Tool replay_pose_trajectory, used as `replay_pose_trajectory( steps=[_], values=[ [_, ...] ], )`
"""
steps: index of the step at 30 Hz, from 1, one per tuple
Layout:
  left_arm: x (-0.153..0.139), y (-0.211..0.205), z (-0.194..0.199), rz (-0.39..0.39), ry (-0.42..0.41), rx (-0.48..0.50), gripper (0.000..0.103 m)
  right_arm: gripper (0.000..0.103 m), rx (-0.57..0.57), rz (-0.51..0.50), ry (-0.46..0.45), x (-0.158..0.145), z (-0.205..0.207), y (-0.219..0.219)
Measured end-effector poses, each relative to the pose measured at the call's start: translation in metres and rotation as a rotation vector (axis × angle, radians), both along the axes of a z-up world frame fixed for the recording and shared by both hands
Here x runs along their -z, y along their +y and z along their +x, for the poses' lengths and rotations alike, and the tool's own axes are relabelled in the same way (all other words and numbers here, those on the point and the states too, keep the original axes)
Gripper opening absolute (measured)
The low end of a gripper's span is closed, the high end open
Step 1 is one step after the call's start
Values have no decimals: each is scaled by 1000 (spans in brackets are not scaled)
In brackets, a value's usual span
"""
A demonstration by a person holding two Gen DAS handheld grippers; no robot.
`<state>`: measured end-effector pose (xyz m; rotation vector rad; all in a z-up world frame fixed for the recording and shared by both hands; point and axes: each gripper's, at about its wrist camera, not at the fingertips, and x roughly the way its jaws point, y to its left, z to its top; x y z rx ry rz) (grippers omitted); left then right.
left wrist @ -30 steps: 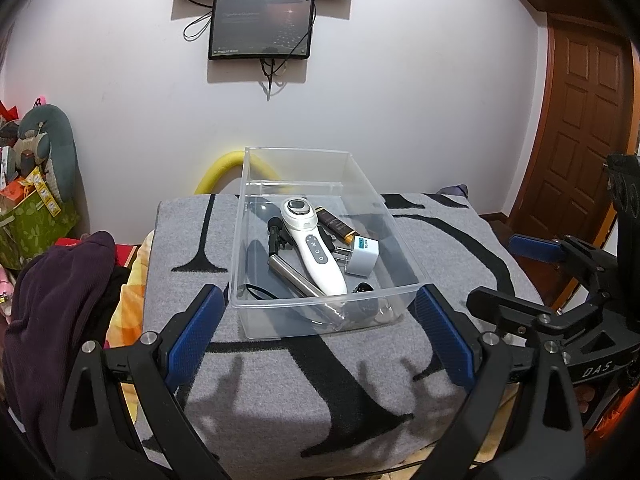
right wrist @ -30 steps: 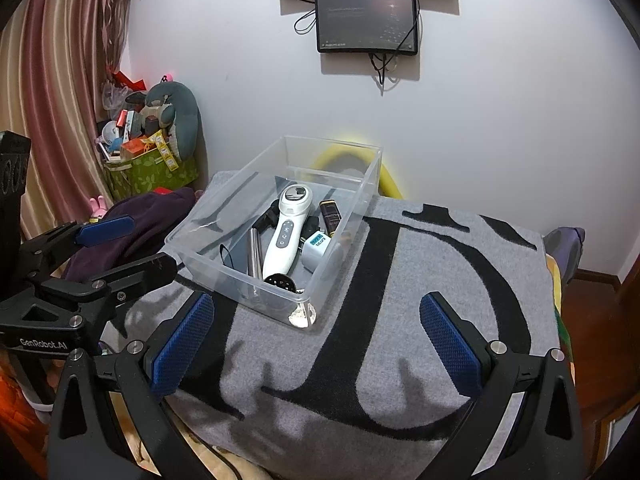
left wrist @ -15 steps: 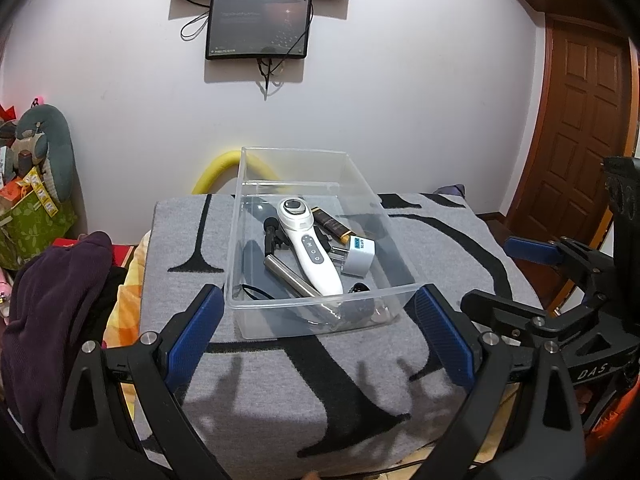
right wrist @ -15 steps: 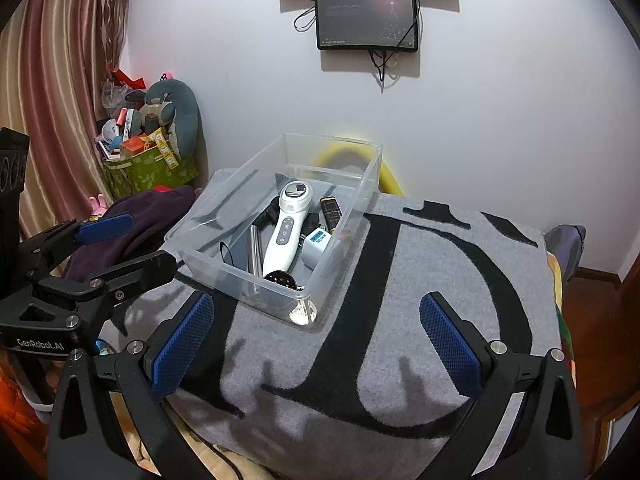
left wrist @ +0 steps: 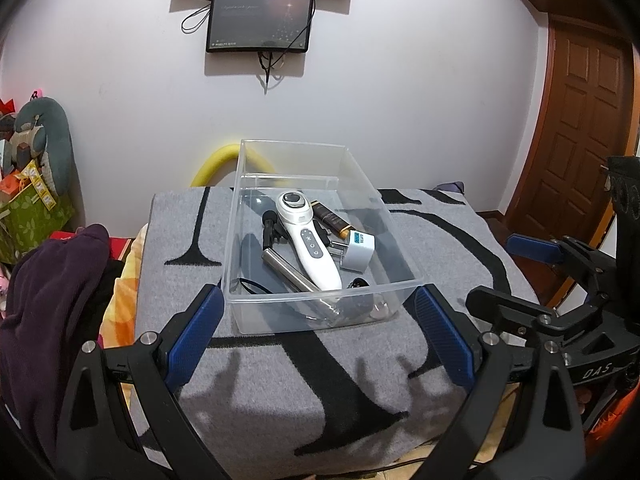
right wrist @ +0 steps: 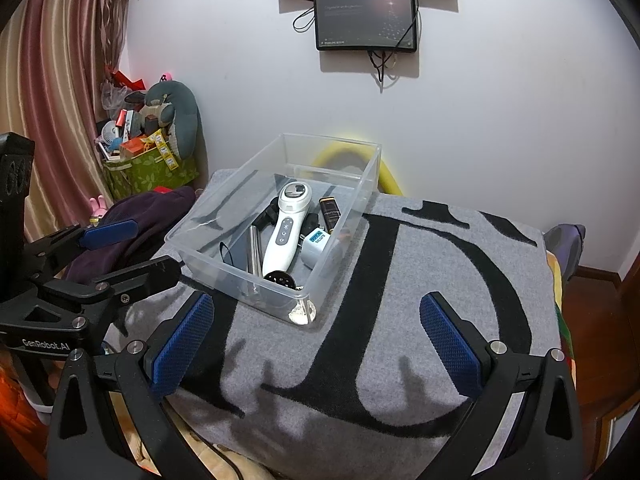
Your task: Organize rigid objects
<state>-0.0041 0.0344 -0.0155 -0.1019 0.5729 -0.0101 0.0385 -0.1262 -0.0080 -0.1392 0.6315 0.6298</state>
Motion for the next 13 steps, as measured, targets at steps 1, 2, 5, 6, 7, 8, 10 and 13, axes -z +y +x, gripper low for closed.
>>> replay_pose_trajectory(
  steps=[1, 2, 5, 6, 7, 8, 10, 13],
  values=[
    [0, 0, 0, 1, -1, 0, 98, 103, 0, -1, 0, 0, 0, 0],
    [0, 0, 0, 1, -2, 0, 98, 103, 1, -2, 0, 0, 0, 0],
    [0, -1, -1, 4, -6, 2, 98, 103, 1, -1, 1, 0, 0, 0],
    [0, -1, -2, 5, -7, 4, 98, 103, 2, -2, 0, 0, 0, 0],
    [0, -2, -2, 6, -7, 5, 98, 103, 2, -2, 0, 0, 0, 0],
    [0, -2, -2, 6, -7, 6, 98, 103, 1, -2, 0, 0, 0, 0],
    [0, -3, -3, 8, -7, 5, 98, 103, 2, -2, 1, 0, 0, 0],
    [1, -3, -3, 5, -4, 10, 98, 103, 2, -1, 2, 0, 0, 0]
  ],
)
